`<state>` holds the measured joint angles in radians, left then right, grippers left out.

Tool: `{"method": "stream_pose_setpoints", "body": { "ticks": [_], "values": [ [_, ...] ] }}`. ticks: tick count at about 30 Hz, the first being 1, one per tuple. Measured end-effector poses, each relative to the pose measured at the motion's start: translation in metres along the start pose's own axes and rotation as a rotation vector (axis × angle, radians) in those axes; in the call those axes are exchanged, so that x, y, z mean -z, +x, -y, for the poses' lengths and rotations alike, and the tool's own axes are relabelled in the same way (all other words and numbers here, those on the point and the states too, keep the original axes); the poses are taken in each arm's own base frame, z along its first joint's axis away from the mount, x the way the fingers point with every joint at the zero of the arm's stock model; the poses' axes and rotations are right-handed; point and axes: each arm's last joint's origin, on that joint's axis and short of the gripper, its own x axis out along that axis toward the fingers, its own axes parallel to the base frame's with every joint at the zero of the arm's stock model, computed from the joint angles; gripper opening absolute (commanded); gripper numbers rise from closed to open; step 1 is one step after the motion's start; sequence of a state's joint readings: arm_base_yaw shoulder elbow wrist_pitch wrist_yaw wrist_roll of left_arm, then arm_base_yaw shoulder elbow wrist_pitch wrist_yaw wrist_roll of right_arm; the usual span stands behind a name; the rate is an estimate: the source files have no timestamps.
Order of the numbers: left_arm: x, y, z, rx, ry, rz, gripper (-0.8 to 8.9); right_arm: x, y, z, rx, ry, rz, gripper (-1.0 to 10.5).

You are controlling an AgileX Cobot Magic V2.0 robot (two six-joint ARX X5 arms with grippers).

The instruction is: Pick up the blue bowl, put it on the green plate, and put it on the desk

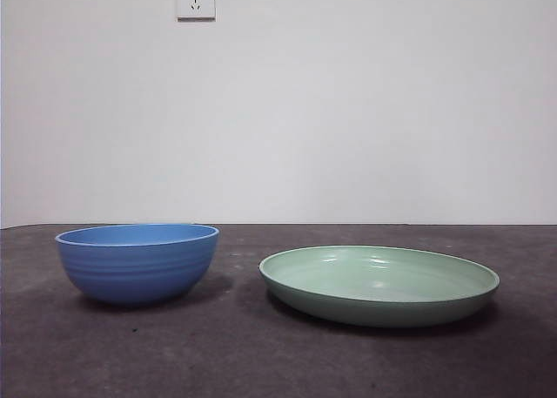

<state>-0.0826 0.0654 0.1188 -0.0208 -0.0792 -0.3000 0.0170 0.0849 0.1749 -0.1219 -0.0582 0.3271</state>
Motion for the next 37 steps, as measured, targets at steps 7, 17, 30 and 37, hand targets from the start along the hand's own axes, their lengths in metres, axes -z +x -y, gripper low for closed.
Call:
{"method": "stream_pose_setpoints", "body": {
  "ticks": [7, 17, 30, 37],
  "values": [
    [-0.059, 0.006, 0.019, 0.009, -0.017, 0.03, 0.18, -0.046, 0.008, -0.018, -0.085, 0.033, -0.065, 0.2],
    [-0.148, 0.042, 0.054, 0.118, 0.015, -0.125, 0.18, -0.11, 0.035, -0.045, -0.238, 0.041, -0.285, 0.2],
    [-0.163, 0.076, 0.092, 0.395, 0.052, -0.463, 0.19, -0.129, 0.064, -0.085, -0.548, 0.016, -0.541, 0.3],
    [-0.153, 0.071, 0.103, 0.461, 0.081, -0.553, 0.24, -0.121, 0.065, -0.087, -0.556, 0.004, -0.614, 0.3]
  ]
}}
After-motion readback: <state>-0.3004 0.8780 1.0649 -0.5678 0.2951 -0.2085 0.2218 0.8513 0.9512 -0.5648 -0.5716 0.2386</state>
